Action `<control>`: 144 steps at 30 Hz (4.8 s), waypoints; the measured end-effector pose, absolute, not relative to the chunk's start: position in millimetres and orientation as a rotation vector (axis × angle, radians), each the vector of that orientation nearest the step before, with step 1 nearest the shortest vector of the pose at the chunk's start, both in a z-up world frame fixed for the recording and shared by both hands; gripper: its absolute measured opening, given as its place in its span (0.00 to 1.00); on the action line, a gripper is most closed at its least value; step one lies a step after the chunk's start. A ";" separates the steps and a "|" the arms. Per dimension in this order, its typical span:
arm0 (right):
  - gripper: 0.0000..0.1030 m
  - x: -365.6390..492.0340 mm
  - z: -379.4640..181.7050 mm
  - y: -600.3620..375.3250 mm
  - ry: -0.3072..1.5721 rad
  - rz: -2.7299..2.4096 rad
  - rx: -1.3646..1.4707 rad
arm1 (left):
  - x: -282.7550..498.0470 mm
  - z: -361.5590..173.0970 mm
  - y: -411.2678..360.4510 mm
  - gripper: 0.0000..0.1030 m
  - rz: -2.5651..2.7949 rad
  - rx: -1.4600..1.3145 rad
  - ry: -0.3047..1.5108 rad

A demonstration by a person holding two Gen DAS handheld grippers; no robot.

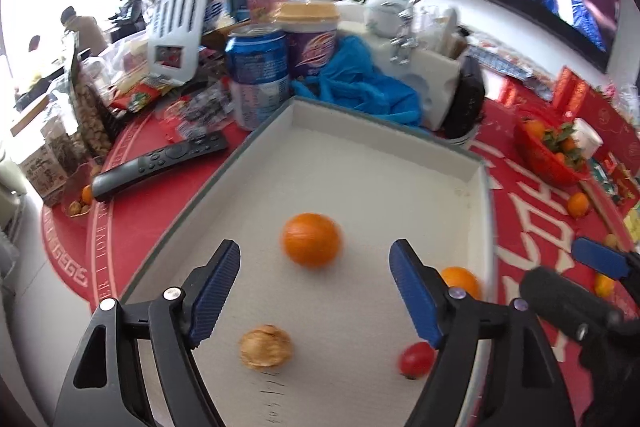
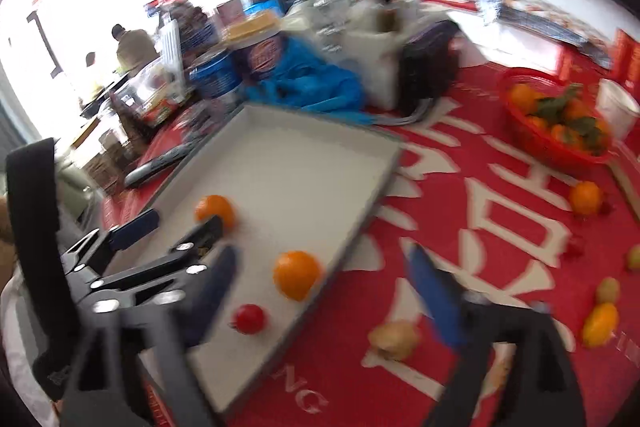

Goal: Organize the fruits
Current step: 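Open the left tool to drop the mandarin while the right tool drops the orange into the tray, then move both open tools back over the fruits on the table, then lower the open left tool toward a brown wrapped nut, then grasp the brown wrapped nut with the left tool while the right tool grasps another wrapped nut, then carry the nut in the left tool while the right tool carries its nut over the tray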

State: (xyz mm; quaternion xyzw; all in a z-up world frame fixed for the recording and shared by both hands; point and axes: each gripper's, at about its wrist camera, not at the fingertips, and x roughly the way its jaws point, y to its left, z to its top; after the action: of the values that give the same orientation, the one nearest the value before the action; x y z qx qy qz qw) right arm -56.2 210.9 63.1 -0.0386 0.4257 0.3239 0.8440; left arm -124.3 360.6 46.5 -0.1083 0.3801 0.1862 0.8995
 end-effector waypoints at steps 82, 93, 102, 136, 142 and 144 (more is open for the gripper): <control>1.00 -72.4 1.1 26.7 0.964 0.292 -0.152 | -90.2 8.7 191.9 0.65 -0.098 0.091 0.897; 1.00 -72.1 0.2 25.8 0.958 0.298 -0.154 | -94.8 9.0 182.8 0.26 -0.139 0.077 0.890; 1.00 -75.4 0.9 29.3 0.949 0.329 -0.160 | -100.1 9.8 193.9 0.28 -0.063 0.067 0.898; 0.24 -68.6 10.2 70.0 0.891 0.450 -0.105 | -120.5 9.5 213.1 0.27 -0.024 0.006 0.894; 0.25 -68.9 9.9 70.8 0.889 0.445 -0.114 | -120.4 9.6 212.9 0.27 -0.024 0.006 0.894; 0.25 -68.8 10.0 70.9 0.889 0.445 -0.115 | -120.6 9.5 212.8 0.27 -0.024 0.006 0.894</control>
State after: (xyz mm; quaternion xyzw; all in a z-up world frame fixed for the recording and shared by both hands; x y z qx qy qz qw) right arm -68.8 70.9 10.0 -0.0550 0.4262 0.2134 0.8774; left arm -120.6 212.8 9.5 0.0030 0.4324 -0.0117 0.9016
